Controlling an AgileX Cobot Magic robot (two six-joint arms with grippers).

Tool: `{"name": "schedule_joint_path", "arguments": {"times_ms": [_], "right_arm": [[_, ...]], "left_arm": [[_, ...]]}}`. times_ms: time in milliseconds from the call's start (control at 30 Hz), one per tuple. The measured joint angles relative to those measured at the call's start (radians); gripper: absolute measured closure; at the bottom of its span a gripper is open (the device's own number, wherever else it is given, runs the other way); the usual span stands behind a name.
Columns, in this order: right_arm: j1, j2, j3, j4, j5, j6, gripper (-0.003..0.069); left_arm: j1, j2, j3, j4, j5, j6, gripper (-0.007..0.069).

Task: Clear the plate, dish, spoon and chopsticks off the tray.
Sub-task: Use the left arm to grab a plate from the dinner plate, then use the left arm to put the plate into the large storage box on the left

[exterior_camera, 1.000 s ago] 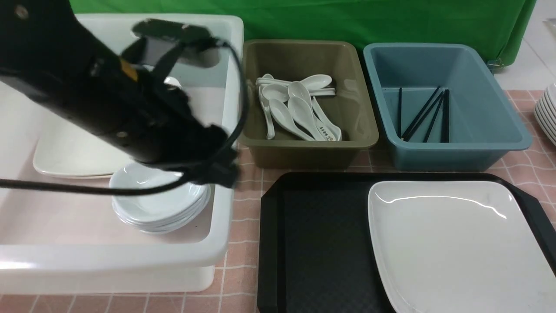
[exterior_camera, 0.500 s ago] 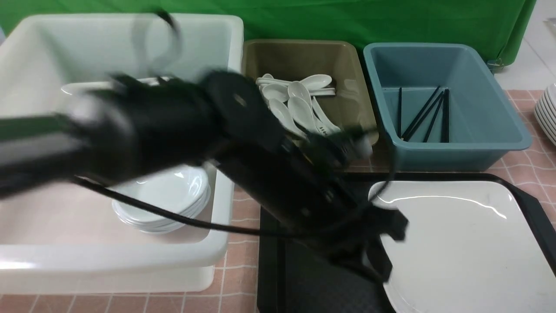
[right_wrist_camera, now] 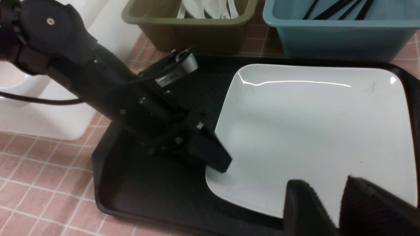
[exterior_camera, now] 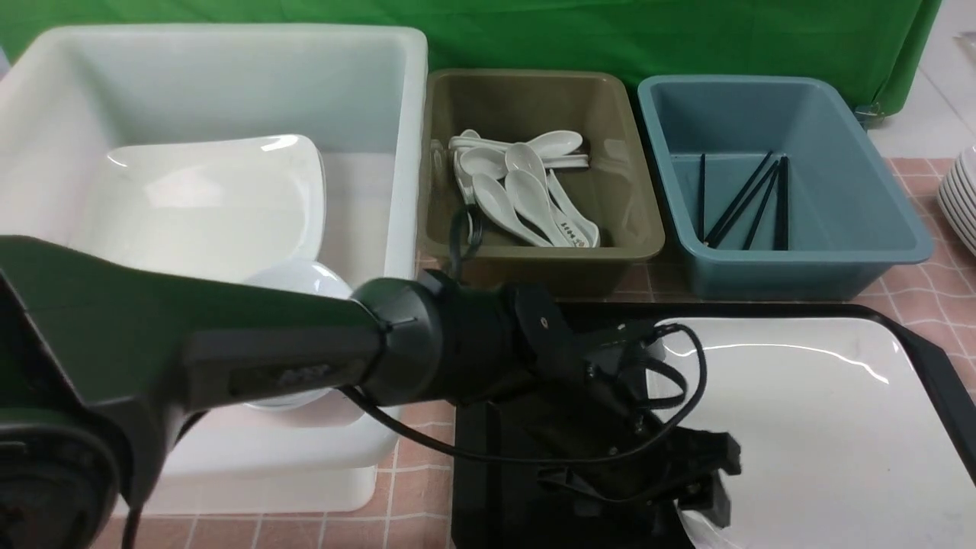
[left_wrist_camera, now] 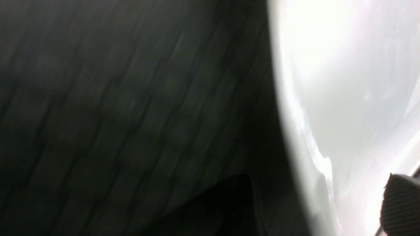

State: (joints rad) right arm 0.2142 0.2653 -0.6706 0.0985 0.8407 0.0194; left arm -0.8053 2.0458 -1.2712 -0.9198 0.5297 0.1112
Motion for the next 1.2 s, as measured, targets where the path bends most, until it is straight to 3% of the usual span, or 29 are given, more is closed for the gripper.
{"name": "schedule_joint_path", "arguments": {"times_ms": [200,300,367,500,567,1000,1133,1200], "right_arm": [[0.000,0.000,0.000,0.000,0.000,0.000,0.0419],[0.000,0.000,0.000,0.000,0.000,-0.001,0.0419],[0.000,0.000,0.000,0.000,0.000,-0.001,0.0419],[0.000,0.000,0.000,0.000,0.000,-0.001,0.0419],[0.000,0.000,0.000,0.000,0.000,-0.001,0.0419],[0.000,0.000,0.000,0.000,0.013,-0.001,0.0419],[0.000,0.000,0.000,0.000,0.025,-0.002,0.0419],[0.000,0.000,0.000,0.000,0.027,-0.003,0.0419]], "left_arm": [[-0.027,0.025,-0.010,-0.057,-0.090,-0.001,0.0118],[-0.031,0.040,-0.014,-0.077,-0.109,-0.008,0.0172],[-0.031,0.045,-0.017,-0.077,-0.114,-0.016,0.0252],[-0.030,0.056,-0.017,-0.077,-0.127,-0.034,0.0509],[-0.026,0.056,-0.017,-0.094,-0.127,-0.045,0.0561],[0.094,-0.250,0.004,0.037,-0.007,-0.038,0.0601],[0.213,-0.422,0.005,0.062,0.024,-0.039,0.0601],[0.324,-0.534,0.005,0.087,0.050,-0.039,0.0603]]}}
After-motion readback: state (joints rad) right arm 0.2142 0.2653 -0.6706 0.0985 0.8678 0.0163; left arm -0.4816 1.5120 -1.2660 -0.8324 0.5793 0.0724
